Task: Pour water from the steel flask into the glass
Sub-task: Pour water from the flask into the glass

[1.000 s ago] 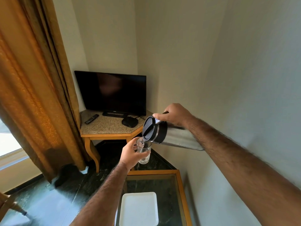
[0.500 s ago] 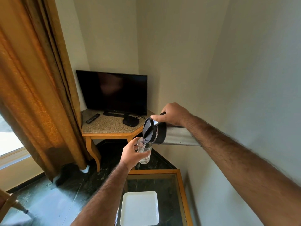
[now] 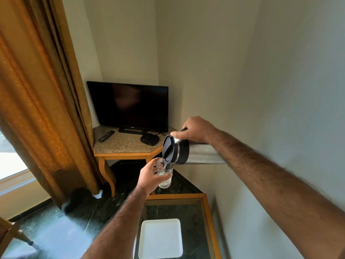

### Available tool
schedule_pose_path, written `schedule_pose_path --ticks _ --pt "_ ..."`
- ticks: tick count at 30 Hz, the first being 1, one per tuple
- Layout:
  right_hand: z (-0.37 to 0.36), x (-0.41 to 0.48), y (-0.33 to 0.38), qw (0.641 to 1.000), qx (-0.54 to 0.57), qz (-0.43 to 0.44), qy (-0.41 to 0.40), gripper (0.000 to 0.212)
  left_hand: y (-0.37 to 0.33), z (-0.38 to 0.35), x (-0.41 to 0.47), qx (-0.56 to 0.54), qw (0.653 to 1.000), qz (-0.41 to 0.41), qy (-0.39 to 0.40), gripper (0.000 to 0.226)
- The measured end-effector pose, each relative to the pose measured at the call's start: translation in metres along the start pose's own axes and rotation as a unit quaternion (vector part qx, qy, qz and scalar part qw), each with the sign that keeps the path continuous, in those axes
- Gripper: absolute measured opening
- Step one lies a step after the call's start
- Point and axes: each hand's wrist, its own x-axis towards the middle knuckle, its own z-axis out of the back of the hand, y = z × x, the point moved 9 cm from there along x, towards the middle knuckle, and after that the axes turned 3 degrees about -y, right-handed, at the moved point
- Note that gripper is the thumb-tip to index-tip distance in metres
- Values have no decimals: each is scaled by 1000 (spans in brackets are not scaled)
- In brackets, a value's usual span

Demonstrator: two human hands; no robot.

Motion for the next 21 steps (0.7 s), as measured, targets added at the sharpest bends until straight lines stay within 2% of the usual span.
schedule_pose_path --ticks 21 --pt "1 -2 9 999 -28 8 11 66 3 -2 -3 -1 1000 3 4 63"
